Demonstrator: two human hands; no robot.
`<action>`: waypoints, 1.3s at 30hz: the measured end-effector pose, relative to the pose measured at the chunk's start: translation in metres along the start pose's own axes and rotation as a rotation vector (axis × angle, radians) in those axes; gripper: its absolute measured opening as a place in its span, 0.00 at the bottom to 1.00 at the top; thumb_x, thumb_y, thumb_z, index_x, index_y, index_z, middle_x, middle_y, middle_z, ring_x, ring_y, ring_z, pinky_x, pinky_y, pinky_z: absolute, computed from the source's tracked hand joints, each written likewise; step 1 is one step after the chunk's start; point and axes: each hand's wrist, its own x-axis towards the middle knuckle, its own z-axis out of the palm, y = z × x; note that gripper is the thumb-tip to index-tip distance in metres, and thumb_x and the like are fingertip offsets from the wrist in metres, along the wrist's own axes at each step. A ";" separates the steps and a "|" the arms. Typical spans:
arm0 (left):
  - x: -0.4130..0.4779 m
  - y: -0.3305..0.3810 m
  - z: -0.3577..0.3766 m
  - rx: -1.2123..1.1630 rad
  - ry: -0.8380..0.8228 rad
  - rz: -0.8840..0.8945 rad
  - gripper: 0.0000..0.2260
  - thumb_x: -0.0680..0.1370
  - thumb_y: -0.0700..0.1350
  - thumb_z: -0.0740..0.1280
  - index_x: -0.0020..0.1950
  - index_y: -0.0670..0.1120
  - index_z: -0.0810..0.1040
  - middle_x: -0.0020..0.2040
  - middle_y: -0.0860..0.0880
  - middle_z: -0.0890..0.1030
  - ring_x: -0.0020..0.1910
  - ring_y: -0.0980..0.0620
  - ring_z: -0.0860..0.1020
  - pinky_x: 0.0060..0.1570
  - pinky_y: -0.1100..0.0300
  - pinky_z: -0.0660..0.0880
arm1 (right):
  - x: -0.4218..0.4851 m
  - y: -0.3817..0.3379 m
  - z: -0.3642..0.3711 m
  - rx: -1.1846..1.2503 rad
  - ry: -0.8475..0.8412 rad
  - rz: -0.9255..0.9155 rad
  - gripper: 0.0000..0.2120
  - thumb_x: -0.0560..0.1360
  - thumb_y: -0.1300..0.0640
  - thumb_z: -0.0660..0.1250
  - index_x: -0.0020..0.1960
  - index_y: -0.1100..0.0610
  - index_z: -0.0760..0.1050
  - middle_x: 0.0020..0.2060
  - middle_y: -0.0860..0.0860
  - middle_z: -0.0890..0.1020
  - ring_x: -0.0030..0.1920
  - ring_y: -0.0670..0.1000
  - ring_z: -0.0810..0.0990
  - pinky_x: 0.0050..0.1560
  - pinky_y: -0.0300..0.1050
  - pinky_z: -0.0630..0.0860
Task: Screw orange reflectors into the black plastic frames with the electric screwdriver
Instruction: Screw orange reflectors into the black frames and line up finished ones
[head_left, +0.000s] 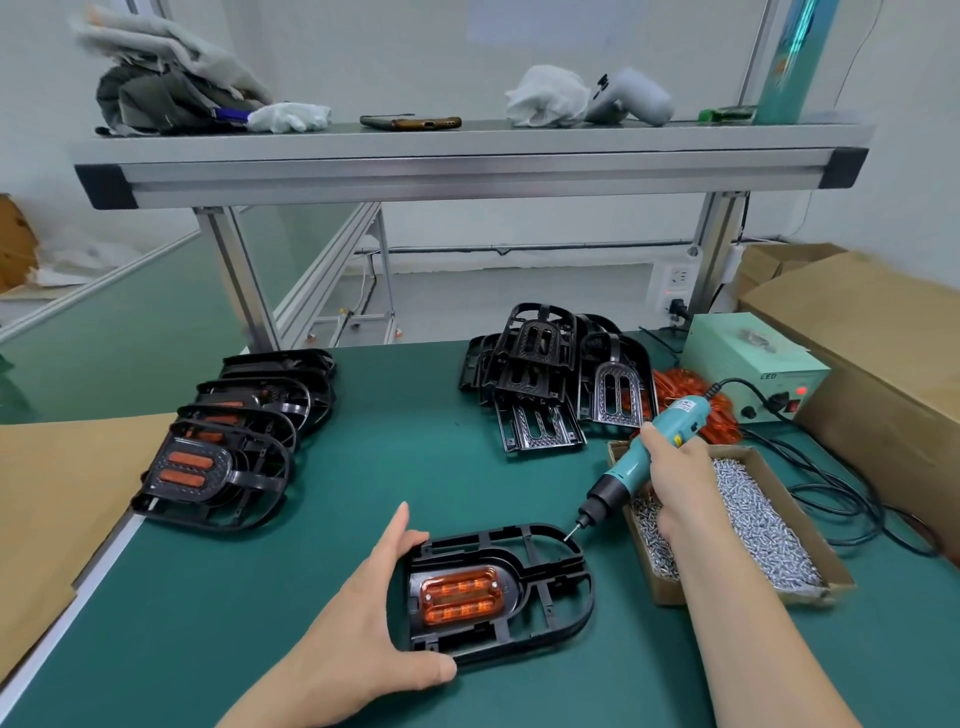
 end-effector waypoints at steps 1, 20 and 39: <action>0.000 0.000 0.000 0.003 -0.004 0.001 0.60 0.59 0.63 0.79 0.72 0.75 0.34 0.71 0.78 0.55 0.72 0.71 0.62 0.70 0.61 0.66 | 0.002 0.001 0.000 0.024 -0.001 0.007 0.15 0.82 0.53 0.64 0.63 0.57 0.64 0.49 0.53 0.76 0.44 0.46 0.75 0.38 0.44 0.67; 0.010 -0.024 -0.005 -0.254 0.164 0.085 0.55 0.56 0.52 0.83 0.71 0.78 0.53 0.68 0.69 0.66 0.70 0.65 0.68 0.55 0.71 0.73 | 0.005 0.009 -0.010 -0.313 0.095 -0.200 0.35 0.81 0.50 0.65 0.81 0.51 0.50 0.72 0.59 0.63 0.56 0.58 0.73 0.62 0.51 0.70; 0.018 -0.028 -0.005 -0.428 0.231 0.131 0.57 0.57 0.47 0.84 0.73 0.76 0.53 0.71 0.69 0.65 0.70 0.66 0.69 0.51 0.72 0.76 | -0.104 0.009 0.070 -0.476 -0.421 -0.481 0.11 0.82 0.43 0.58 0.63 0.41 0.71 0.43 0.41 0.82 0.45 0.33 0.77 0.47 0.32 0.70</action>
